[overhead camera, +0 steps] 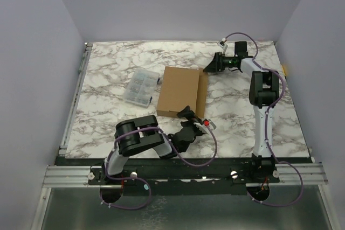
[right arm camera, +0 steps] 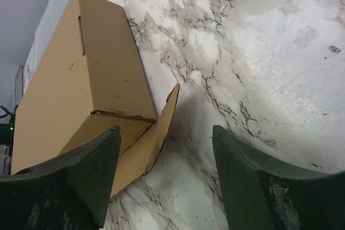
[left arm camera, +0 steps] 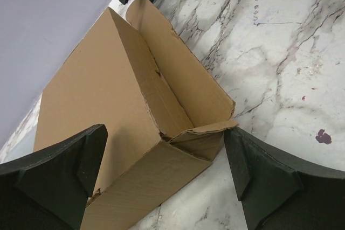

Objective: Fold the paper box
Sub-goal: Close the paper box at the center of the board.

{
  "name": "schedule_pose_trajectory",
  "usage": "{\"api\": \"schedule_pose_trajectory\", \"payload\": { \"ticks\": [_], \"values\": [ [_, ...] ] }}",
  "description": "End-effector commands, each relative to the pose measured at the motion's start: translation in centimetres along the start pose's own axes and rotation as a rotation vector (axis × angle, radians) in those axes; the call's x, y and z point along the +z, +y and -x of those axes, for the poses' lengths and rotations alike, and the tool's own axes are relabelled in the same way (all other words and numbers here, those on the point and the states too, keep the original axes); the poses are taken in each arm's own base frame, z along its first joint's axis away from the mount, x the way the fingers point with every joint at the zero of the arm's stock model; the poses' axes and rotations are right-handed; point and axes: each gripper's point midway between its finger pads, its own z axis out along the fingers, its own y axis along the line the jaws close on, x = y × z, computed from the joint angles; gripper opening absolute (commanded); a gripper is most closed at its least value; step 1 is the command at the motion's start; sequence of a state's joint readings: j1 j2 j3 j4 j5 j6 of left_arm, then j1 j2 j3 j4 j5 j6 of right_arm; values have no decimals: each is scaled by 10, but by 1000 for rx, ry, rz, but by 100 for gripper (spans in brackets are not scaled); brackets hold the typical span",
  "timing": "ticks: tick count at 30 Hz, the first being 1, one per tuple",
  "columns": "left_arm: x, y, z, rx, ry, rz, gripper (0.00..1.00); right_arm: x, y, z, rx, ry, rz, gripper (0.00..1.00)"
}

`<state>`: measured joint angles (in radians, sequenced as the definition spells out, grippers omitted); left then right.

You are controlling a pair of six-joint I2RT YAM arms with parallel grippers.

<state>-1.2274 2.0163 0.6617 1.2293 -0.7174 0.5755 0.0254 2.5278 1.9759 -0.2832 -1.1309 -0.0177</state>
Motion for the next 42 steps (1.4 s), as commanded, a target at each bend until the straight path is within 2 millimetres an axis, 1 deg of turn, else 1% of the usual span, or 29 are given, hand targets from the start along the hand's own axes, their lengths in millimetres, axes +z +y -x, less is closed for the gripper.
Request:
{"api": "schedule_pose_trajectory", "payload": {
  "ticks": [1,3,8,11,15,19,21,23,25,27,29,32,35,40,42],
  "values": [
    [6,-1,3,-64,-37,-2,98,3,3,3,-10,-4,1,73],
    [7,-2,4,-71,-44,-9,98,3,1,4,-16,-6,-7,72],
    [5,-3,-1,-88,-43,-18,97,5,5,5,-47,-3,15,71],
    [3,-4,-2,-99,-46,-25,97,8,4,10,-46,-5,25,70],
    [0,-3,-3,-116,-47,-27,96,16,9,12,-38,4,61,66],
    [-2,1,-6,-118,-43,-19,96,22,21,6,-52,26,96,59],
    [-3,2,-7,-120,-43,-16,96,24,22,3,-55,36,91,56],
    [-4,4,-7,-122,-44,-15,96,24,18,1,-54,41,59,54],
    [-5,5,-7,-124,-45,-14,96,24,9,1,-55,42,3,55],
    [-5,6,-6,-126,-47,-12,96,22,2,4,-65,30,-50,60],
    [-5,8,-7,-126,-46,-8,95,20,3,7,-72,17,-64,61],
    [-8,11,-9,-123,-43,-5,95,18,8,8,-61,16,-70,58],
    [-10,14,-10,-125,-44,-9,95,15,11,6,-73,20,-70,55],
    [-14,17,-12,-128,-44,-13,95,11,28,5,-118,9,-29,38],
    [-14,19,-12,-130,-44,-12,95,9,34,4,-131,14,-20,34]
  ]
}}
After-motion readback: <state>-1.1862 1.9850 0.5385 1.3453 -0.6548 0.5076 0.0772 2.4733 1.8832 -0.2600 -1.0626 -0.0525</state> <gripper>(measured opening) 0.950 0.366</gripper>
